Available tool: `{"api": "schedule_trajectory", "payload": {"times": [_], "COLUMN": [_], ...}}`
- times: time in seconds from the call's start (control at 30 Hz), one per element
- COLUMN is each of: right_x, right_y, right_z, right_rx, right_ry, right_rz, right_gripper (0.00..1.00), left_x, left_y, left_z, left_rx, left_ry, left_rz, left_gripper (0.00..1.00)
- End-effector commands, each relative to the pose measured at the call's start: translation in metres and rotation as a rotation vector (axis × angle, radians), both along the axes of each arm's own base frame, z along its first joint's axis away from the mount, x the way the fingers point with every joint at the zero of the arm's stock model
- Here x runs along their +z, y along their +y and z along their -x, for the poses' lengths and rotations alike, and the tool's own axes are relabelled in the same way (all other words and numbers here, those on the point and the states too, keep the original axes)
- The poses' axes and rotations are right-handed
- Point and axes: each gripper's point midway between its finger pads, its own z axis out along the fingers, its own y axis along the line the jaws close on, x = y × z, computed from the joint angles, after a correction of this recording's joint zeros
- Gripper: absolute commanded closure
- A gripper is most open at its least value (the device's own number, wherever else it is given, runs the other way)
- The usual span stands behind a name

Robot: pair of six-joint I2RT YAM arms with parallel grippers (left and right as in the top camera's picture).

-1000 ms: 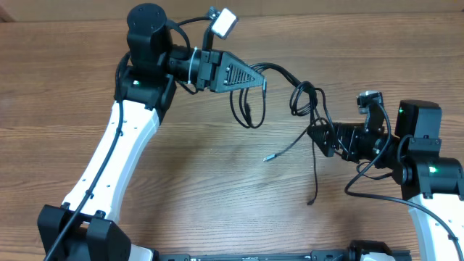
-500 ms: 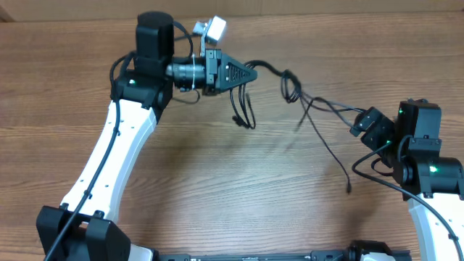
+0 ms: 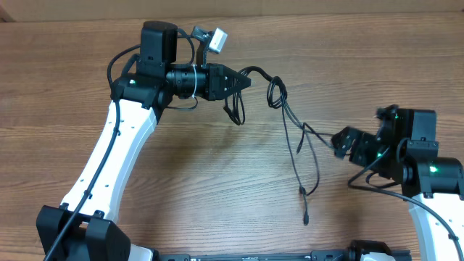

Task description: Untangle cables

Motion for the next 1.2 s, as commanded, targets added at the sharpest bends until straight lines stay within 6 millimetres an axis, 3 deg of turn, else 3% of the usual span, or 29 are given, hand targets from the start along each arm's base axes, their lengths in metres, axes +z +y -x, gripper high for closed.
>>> {"api": "schedule_trajectory", "payload": {"times": [0.0,0.2,0.37,0.47,0.53,0.57,0.73,0.8,0.93,1.1,1.17], "right_x": [0.010,0.026,0.022,0.015,0.012,0.014,0.035,0.043,0.053,0.076,0.085], "right_y": [0.044,0.078,0.072,0.053,0.030,0.008,-0.038,-0.042,-0.024,0.051,0.069], "right_z": [0.017,0.041,0.037,0.019,0.000,-0.019,-0.057,-0.065,-0.072,-0.058,-0.049], "right_rx": [0.278,0.466,0.459,0.378,0.241,0.097,-0.191,-0.223,-0.128,0.410,0.554], "right_ry": [-0.031,-0.051,-0.058,-0.076,-0.089,-0.122,-0.264,-0.305,-0.360,-0.515,-0.578], "right_rz": [-0.169,-0.341,-0.300,-0.179,-0.082,-0.007,0.125,0.128,0.061,-0.103,-0.142], "right_gripper": [0.00,0.00,0.00,0.00,0.00,0.00,0.00,0.00,0.00,0.00,0.00], "left_x": [0.019,0.026,0.028,0.045,0.062,0.069,0.070,0.070,0.069,0.071,0.072], "left_y": [0.002,0.004,0.003,-0.005,-0.005,-0.003,-0.002,-0.002,-0.005,-0.014,-0.017], "left_z": [0.001,-0.017,-0.013,0.019,0.051,0.065,0.067,0.067,0.070,0.077,0.079], "left_rx": [-0.031,0.059,0.028,-0.198,-0.385,-0.461,-0.471,-0.470,-0.476,-0.510,-0.523], "left_ry": [-0.124,-0.126,-0.153,-0.316,-0.454,-0.517,-0.525,-0.512,-0.493,-0.526,-0.536], "left_rz": [0.024,0.023,0.031,0.131,0.259,0.326,0.337,0.337,0.339,0.347,0.351], "left_gripper": [0.96,0.96,0.96,0.96,0.96,0.96,0.96,0.96,0.96,0.96,0.96]}}
